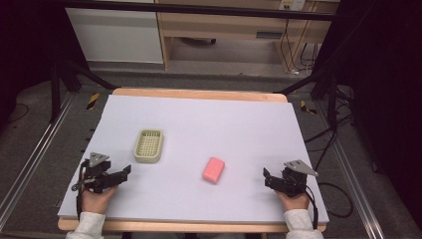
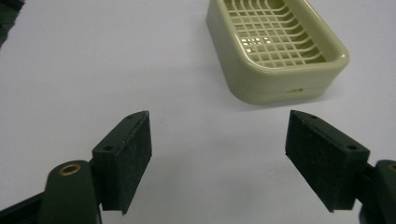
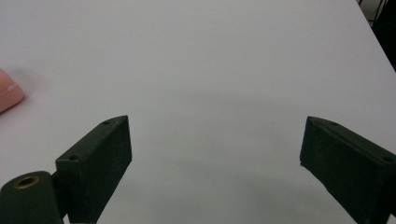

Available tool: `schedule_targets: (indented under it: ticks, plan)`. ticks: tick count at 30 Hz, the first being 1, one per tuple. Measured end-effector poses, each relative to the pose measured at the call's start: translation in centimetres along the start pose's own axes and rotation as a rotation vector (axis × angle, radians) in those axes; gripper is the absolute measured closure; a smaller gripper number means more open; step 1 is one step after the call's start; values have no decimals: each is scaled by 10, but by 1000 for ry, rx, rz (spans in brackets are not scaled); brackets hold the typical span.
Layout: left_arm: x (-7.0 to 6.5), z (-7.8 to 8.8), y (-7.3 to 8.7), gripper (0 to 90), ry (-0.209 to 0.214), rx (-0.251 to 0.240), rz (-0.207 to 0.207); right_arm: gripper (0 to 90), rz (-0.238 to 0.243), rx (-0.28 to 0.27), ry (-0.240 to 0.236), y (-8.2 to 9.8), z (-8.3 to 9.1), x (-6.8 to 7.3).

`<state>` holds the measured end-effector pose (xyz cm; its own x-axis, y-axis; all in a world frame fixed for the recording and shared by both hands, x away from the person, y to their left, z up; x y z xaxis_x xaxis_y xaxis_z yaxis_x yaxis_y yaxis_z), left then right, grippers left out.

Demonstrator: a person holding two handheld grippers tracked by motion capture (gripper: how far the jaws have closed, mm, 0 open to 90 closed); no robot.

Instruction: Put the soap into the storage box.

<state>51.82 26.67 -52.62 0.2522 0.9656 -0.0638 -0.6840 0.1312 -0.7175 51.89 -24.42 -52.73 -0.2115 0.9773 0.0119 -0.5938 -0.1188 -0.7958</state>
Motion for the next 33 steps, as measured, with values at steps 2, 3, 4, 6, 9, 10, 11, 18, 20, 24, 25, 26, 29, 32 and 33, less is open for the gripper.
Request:
schedule_targets:
  ticks: [2, 3, 4, 6, 9, 10, 11, 18, 20, 24, 25, 26, 29, 32, 33]
  plan:
    - [-2, 1, -1, 220, -2, -2, -11, 89, -5, 3, 0, 0, 0, 0]
    - [-4, 1, -1, 220, 0, -4, -21, 89, -5, 3, 0, 0, 0, 0]
    - [-8, 2, -2, 220, 5, -10, -34, 84, -4, 11, -2, 2, 0, 0]
    - [-11, 2, -3, 220, 9, -12, -39, 85, -7, 25, -9, 3, -1, 0]
    - [-15, 2, -2, 219, 15, 1, -46, 85, -1, 24, -5, 4, -2, 0]
    - [-17, 2, -2, 219, 20, -2, -46, 85, 0, 23, -5, 3, -1, 0]
    - [-19, 2, -3, 219, 20, -3, -53, 85, -1, 21, -7, 3, -1, 1]
    - [-32, 4, -7, 213, 30, -14, -84, 83, -1, 21, -3, 3, -2, 0]
    - [-36, 5, -8, 211, 37, -18, -88, 83, 0, 20, -2, 3, -2, 0]
    - [-41, 5, -9, 205, 45, -18, -98, 84, -4, 13, -3, 2, -1, 0]
    - [-42, 6, -9, 205, 47, -19, -101, 84, -4, 13, -3, 2, -1, 0]
    - [-45, 6, -9, 203, 50, -18, -106, 83, -5, 11, -3, 2, -1, 0]
    - [-48, 7, -9, 200, 54, -15, -111, 83, -6, 18, -9, 3, -1, 1]
    - [-54, 7, -10, 191, 60, -15, -122, 82, 0, 17, -8, 2, -1, 1]
    - [-55, 8, -10, 191, 61, -15, -121, 82, 0, 17, -8, 2, -1, 1]
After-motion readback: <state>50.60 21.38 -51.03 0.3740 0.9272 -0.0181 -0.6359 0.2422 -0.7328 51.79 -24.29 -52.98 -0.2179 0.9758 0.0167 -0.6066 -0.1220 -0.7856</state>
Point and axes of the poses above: each handheld gripper's, and its own axes: z roughly backward along the jaws, y roughly out of its underside, x roughly to its left, the point moved 10 cm from there along -z, roughly forward along the jaws, and after that the axes turned 5 degrees about x, right-handed, at the moved point
